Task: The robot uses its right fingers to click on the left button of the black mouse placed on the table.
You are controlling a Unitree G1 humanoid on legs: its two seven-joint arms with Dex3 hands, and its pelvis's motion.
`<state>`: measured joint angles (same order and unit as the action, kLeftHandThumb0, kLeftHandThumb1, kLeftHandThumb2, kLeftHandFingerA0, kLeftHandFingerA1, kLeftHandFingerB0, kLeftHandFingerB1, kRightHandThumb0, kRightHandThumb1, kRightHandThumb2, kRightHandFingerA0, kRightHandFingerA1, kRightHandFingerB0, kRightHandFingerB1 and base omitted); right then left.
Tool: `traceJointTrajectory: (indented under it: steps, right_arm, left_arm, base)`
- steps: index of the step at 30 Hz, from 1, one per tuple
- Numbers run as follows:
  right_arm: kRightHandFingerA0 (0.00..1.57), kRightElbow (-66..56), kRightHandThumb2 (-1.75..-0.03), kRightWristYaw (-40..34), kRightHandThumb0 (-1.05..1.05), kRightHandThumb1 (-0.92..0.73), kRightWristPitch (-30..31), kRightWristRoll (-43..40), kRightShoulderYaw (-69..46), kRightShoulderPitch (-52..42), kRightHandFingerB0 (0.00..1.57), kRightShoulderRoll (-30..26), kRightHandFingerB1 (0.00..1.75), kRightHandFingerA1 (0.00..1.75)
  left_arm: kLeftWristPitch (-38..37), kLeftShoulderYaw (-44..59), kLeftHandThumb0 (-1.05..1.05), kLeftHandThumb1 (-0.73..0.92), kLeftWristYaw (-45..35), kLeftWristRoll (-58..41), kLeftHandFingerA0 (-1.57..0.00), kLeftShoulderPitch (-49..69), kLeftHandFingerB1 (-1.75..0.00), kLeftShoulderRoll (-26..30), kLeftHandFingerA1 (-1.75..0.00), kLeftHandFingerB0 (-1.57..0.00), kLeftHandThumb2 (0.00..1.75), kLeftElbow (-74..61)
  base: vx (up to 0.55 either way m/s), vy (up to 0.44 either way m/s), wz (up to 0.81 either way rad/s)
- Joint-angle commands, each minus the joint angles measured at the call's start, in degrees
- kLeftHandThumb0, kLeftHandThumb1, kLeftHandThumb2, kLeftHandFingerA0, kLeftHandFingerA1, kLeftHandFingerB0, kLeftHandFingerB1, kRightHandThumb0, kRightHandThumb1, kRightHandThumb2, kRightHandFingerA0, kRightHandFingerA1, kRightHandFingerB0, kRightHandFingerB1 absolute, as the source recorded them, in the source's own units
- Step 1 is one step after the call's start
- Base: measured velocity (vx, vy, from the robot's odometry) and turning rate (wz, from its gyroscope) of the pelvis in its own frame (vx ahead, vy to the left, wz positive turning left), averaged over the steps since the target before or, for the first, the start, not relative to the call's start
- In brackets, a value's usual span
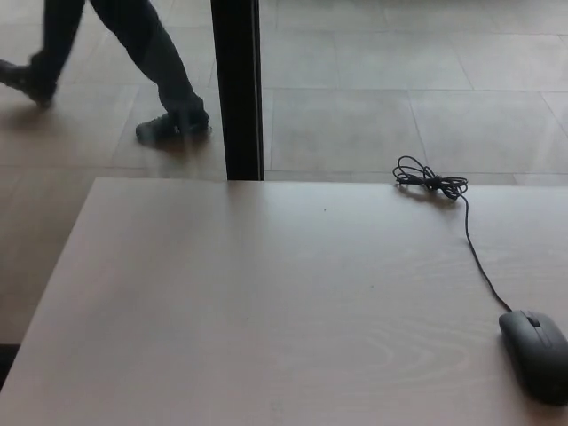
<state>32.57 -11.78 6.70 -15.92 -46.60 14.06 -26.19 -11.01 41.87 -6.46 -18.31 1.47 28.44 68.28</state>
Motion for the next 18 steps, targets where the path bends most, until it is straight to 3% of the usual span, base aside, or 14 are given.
traceJointTrajectory:
  steps: [1,2,6,7,9,11,13,14,17,18]
  right_arm:
    - [0.63,-7.8,-0.67,-1.0,-0.73,-0.88,1.8,-0.9,2.8,3.3,0.44,-1.4,0.39,0.5]
    - [0.69,-12.0,-0.66,-1.0,-0.75,-0.86,2.6,-0.8,4.2,3.8,0.47,-0.7,0.39,0.51]
    - [0.7,-18.8,-0.66,-1.4,-0.82,-0.86,3.4,2.2,9.6,4.0,0.52,0.0,0.41,0.52]
    - [0.61,-23.8,-0.66,0.3,-0.78,-0.85,1.9,5.1,14.9,3.2,0.48,0.9,0.42,0.54]
    - [0.57,-25.3,-0.66,0.5,-0.77,-0.85,1.9,5.8,16.6,2.6,0.46,0.9,0.41,0.52]
    - [0.59,-26.1,-0.65,0.7,-0.76,-0.84,0.7,7.9,20.0,2.3,0.46,1.1,0.42,0.52]
    - [0.6,-25.1,-0.66,1.6,-0.66,-0.85,-4.1,13.4,26.9,1.3,0.45,1.2,0.41,0.53]
    - [0.6,-24.4,-0.65,1.8,-0.71,-0.84,-5.9,15.8,30.3,0.8,0.47,1.1,0.41,0.52]
    - [0.6,-23.9,-0.65,1.3,-0.68,-0.85,-6.9,17.5,33.3,0.4,0.46,0.6,0.39,0.51]
    - [0.65,-21.9,-0.66,0.6,-0.64,-0.86,-10.2,21.7,37.4,-0.4,0.47,0.1,0.39,0.55]
  left_arm:
    - [-1.9,-0.6,-0.9,0.92,0.4,-1.0,-0.75,0.2,-0.49,0.9,-0.55,-0.54,0.89,0.2]
    - [-1.9,-0.5,-0.91,0.92,0.4,-1.2,-0.74,0.1,-0.49,0.9,-0.56,-0.53,0.89,0.2]
    - [-1.8,-0.6,-0.92,0.92,0.4,-1.2,-0.69,0.1,-0.5,0.7,-0.53,-0.55,0.88,-0.4]
    - [-1.4,-0.7,-0.9,0.92,0.4,-1.2,-0.69,0.0,-0.47,0.9,-0.52,-0.54,0.88,-0.2]
    - [-1.5,-0.6,-0.95,0.89,0.2,-1.3,-0.7,0.0,-0.5,0.8,-0.55,-0.54,0.94,-0.2]
    - [-2.2,-0.6,-0.88,0.92,0.0,-1.4,-0.69,0.3,-0.49,0.7,-0.53,-0.55,0.88,-0.5]
    - [-2.1,-0.6,-0.94,0.91,0.1,-1.5,-0.71,0.1,-0.52,0.9,-0.55,-0.58,0.91,-0.1]
    - [-2.3,-0.5,-0.92,0.92,-0.2,-1.6,-0.69,0.2,-0.49,1.0,-0.54,-0.54,0.89,0.0]
    - [-2.4,-0.8,-0.94,0.92,-0.5,-1.4,-0.67,0.4,-0.49,1.0,-0.54,-0.54,0.91,-0.1]
    - [-1.9,-0.6,-0.92,0.92,-0.2,-1.6,-0.73,0.2,-0.49,1.1,-0.55,-0.57,0.9,-0.1]
  base:
    - [0.0,0.0,0.0]
    - [0.0,0.0,0.0]
    - [0.0,0.0,0.0]
    - [0.0,0.0,0.0]
    - [0.0,0.0,0.0]
    - [0.0,0.0,0.0]
    - [0.0,0.0,0.0]
    - [0.0,0.0,0.0]
    - [0.0,0.0,0.0]
    - [0.0,0.0,0.0]
